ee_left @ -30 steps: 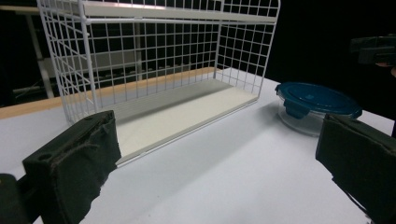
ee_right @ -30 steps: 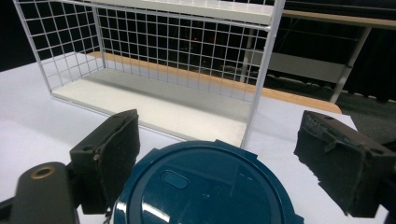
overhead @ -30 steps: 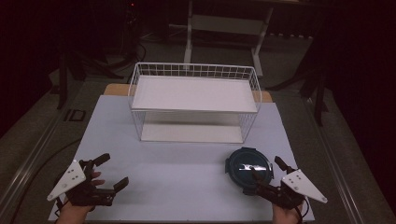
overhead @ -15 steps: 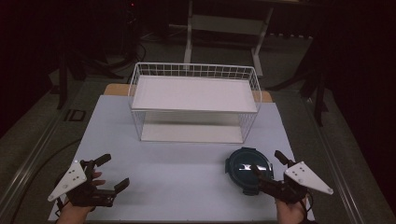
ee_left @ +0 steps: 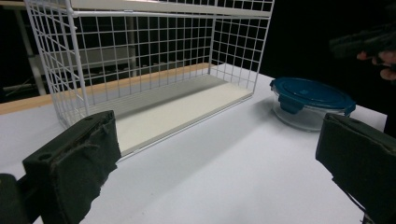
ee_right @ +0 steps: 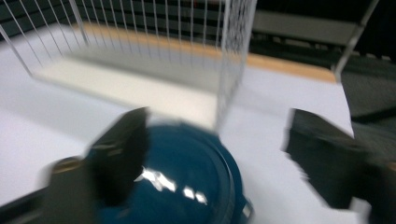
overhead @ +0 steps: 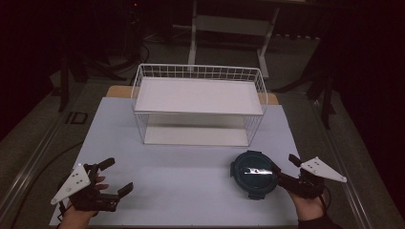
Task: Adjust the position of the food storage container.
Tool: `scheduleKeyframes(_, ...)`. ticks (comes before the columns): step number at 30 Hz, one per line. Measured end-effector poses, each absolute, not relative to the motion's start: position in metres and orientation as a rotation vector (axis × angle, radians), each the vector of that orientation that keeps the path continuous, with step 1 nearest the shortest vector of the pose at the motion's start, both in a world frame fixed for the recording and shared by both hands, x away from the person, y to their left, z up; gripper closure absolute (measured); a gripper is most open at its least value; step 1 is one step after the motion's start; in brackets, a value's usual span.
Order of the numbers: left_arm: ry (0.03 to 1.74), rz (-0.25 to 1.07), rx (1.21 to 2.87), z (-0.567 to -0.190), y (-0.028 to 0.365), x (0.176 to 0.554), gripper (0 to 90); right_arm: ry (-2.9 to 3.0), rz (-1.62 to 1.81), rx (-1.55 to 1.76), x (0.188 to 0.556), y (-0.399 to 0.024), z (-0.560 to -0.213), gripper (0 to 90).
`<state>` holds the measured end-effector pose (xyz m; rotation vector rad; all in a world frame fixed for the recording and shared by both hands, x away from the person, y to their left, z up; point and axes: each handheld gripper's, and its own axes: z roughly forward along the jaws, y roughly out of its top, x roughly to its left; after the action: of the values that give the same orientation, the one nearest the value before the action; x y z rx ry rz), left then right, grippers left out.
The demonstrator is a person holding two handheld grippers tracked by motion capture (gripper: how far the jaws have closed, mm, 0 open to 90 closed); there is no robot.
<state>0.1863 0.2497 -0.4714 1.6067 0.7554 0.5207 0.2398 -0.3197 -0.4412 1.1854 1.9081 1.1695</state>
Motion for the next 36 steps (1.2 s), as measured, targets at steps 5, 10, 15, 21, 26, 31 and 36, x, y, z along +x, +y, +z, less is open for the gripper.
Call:
scheduleKeyframes(5,0.754,0.517,1.607,-0.472,0.250,0.186,0.0,1.921,1.081,1.204,0.243,-0.326,-0.456,49.6)
scheduleKeyframes(10,0.746,0.507,1.618,-0.472,0.250,0.187,0.0,1.918,1.010,1.276,0.246,-0.335,-0.471,65.9)
scheduleKeyframes(15,0.745,0.508,1.622,-0.472,0.249,0.187,0.0,1.975,0.946,1.344,0.250,-0.339,-0.486,81.8)
scheduleKeyframes(21,0.747,0.501,1.627,-0.473,0.249,0.187,0.0,2.013,0.914,1.369,0.249,-0.340,-0.493,90.0)
scheduleKeyframes(26,0.747,0.499,1.627,-0.473,0.248,0.187,0.0,2.031,0.936,1.371,0.248,-0.337,-0.494,90.0)
scheduleKeyframes(31,0.748,0.497,1.630,-0.473,0.247,0.188,0.0,2.025,0.938,1.379,0.249,-0.334,-0.494,90.0)
scheduleKeyframes(36,0.746,0.496,1.628,-0.473,0.246,0.188,0.0,2.050,0.959,1.373,0.253,-0.324,-0.494,90.0)
